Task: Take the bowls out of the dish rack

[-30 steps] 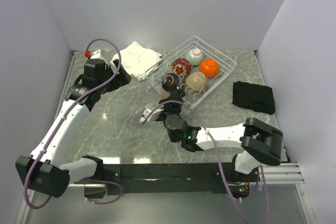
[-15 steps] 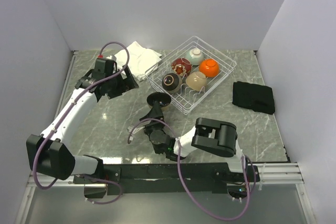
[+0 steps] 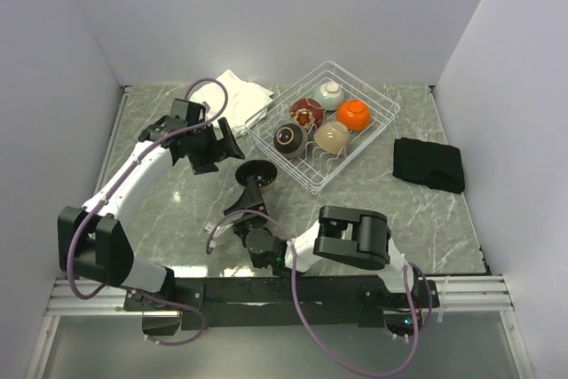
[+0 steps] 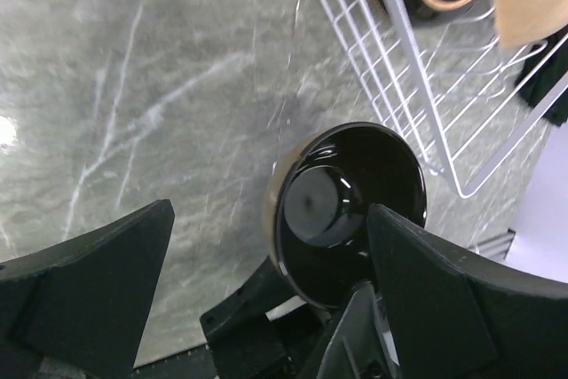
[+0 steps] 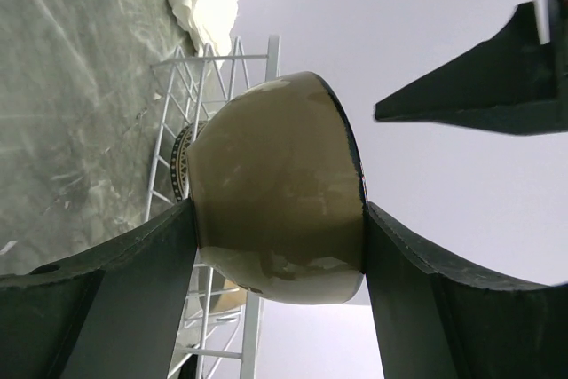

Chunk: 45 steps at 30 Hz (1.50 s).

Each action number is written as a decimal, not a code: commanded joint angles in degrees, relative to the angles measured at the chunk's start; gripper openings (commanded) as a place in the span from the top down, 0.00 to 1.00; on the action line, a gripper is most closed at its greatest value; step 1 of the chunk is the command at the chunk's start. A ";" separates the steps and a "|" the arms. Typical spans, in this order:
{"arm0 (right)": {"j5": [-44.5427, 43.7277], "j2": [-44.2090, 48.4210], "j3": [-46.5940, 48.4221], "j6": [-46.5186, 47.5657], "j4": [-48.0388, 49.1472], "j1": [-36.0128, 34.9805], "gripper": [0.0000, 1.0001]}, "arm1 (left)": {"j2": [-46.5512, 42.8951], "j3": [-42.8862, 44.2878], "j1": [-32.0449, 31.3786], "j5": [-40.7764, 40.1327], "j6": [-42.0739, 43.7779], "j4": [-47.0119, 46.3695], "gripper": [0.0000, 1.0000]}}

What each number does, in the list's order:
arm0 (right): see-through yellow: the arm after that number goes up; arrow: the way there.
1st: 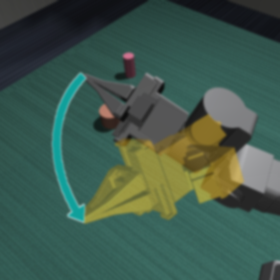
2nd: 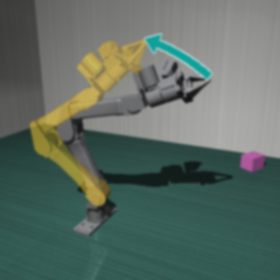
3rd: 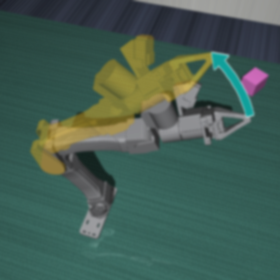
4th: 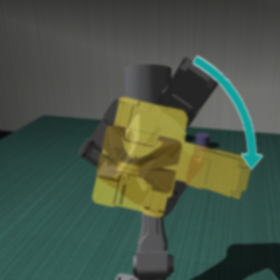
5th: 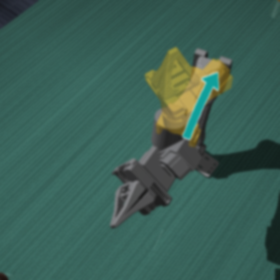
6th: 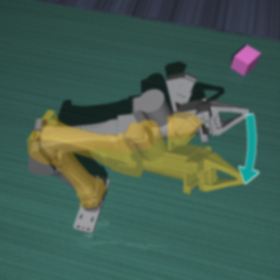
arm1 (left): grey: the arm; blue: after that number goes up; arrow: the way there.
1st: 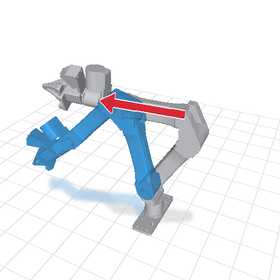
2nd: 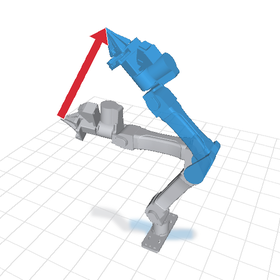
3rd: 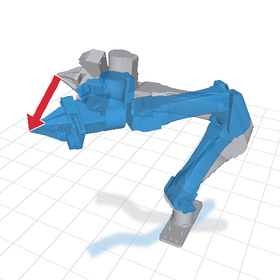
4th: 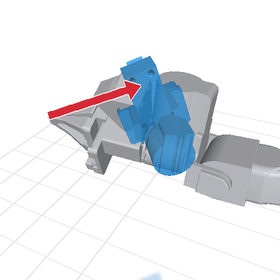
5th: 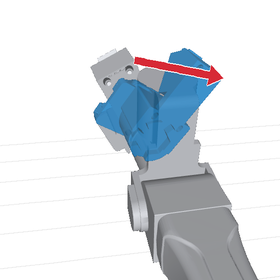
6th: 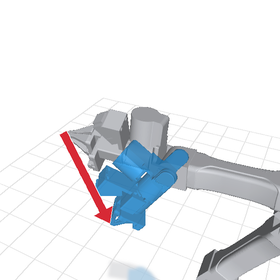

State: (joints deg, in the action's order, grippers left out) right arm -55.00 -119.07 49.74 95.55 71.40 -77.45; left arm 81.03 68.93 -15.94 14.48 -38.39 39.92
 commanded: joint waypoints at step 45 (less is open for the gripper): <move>-6.33 3.31 -2.89 -9.67 23.80 -1.83 0.00 | -1.22 -1.15 8.38 -14.30 2.27 -9.24 0.99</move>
State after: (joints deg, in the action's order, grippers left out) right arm -58.11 -120.51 48.16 90.80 73.54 -79.35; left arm 84.12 68.66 -11.51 2.52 -34.87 38.89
